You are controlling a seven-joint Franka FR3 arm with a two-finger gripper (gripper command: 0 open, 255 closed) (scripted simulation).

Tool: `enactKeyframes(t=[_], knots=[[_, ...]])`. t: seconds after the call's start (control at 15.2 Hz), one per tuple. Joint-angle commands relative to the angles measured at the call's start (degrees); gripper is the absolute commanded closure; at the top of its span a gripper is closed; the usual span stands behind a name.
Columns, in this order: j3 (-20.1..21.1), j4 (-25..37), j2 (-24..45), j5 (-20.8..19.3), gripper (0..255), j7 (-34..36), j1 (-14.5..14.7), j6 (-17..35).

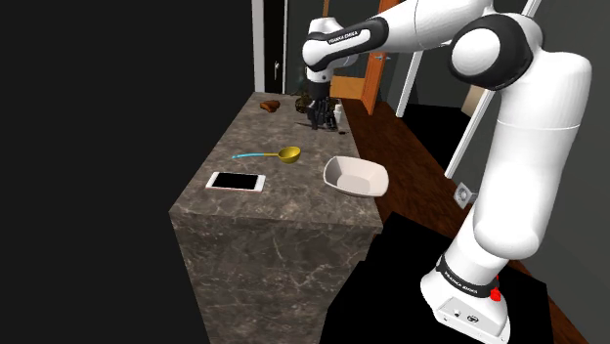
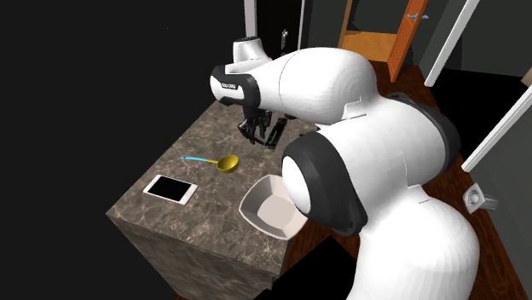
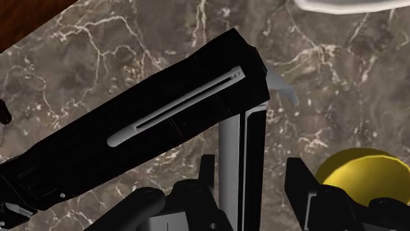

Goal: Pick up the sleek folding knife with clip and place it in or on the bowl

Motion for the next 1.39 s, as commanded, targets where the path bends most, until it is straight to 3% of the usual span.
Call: enactKeyframes(t=[0.0,0.66,1.32], knots=[[0.1,-2.7,-2.4,-0.5,255,0.7,0.5,0.3],[3.2,-27.8,-24.1,-4.4,255,8.9,4.1,3.6],[9.2,-46.6,-45.9,-3.7,255,17.4,6.8,0.2]])
